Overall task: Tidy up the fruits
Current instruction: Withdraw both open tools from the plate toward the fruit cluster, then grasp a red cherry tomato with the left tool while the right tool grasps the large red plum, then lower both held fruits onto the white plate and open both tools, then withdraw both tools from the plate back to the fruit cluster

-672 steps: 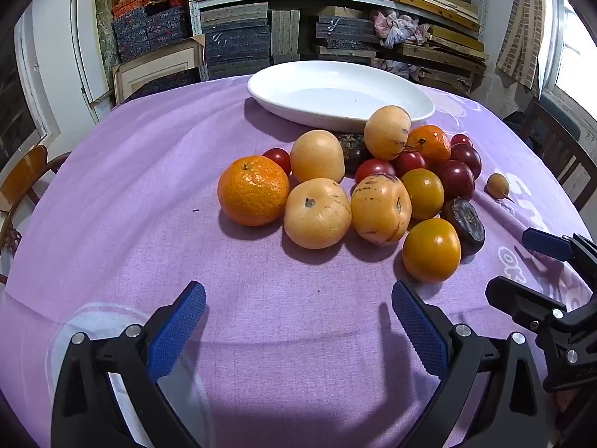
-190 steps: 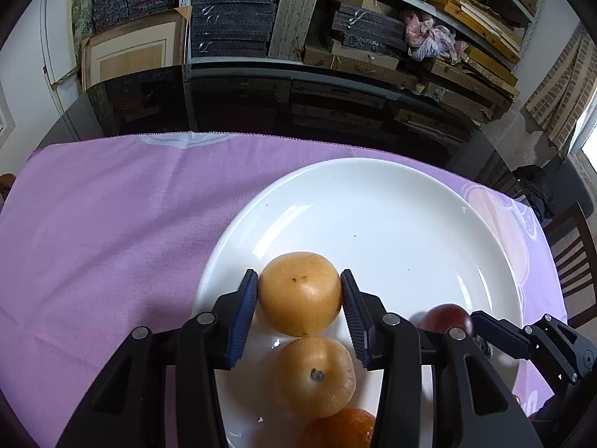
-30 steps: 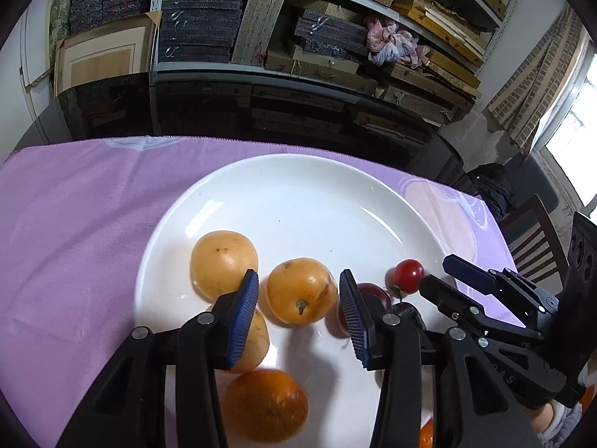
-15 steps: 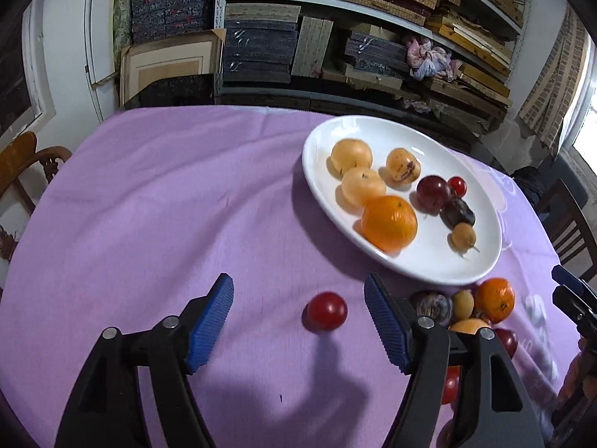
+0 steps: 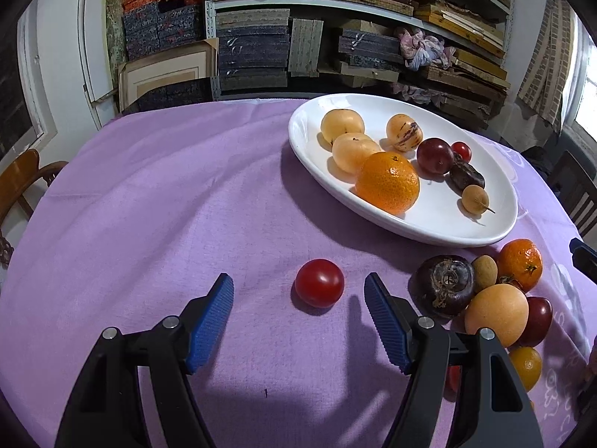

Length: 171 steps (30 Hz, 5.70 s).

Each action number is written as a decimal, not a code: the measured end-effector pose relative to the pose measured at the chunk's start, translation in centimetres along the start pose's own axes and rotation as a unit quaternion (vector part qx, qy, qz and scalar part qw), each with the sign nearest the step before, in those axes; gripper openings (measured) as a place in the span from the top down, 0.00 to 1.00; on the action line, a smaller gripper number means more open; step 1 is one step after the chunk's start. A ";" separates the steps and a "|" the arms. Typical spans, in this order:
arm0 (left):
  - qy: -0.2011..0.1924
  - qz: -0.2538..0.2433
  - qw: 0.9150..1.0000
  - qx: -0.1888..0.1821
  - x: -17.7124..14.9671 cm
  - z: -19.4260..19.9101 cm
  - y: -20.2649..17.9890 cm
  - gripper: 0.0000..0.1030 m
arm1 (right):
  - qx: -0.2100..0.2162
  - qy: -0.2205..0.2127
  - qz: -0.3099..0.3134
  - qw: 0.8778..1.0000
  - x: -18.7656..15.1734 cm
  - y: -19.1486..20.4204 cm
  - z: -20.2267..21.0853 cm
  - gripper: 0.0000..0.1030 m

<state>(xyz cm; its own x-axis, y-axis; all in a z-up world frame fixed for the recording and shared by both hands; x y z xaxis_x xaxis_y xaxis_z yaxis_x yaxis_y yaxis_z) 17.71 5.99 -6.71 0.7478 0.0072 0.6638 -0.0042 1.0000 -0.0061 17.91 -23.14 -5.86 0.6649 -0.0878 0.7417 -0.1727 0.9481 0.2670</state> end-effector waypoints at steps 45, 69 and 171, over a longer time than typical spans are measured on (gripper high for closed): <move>0.013 -0.017 0.999 -0.050 -0.3 -0.8 -1.5 0.63 | 0.006 0.011 0.024 1.000 -0.9 1.4 -0.6 0.12; 0.012 -0.002 0.999 -0.046 -0.5 -0.6 -0.8 0.73 | 0.067 0.089 0.125 0.986 -5.6 8.9 -1.8 0.47; -0.007 -0.077 0.995 -0.066 -3.7 4.4 -8.2 0.40 | 0.015 -0.039 0.084 0.996 -1.0 3.5 2.9 0.07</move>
<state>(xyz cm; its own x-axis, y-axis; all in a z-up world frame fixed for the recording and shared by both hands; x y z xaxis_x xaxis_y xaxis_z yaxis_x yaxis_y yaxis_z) 12.07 -2.27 -5.87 0.7232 -0.1444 0.6754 0.1977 0.9803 -0.0021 14.54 -20.57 -3.89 0.5667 0.0473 0.8225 -0.2988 0.9422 0.1516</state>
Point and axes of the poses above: each gripper's, at about its wrist camera, not at the fingertips, and z roughly against the way its jaws point, y to its left, x to its top, the point moved 9 cm from there along -z, roughly the way its jaws point, and after that the axes turned 3 degrees about -z, right-handed, at the moved point
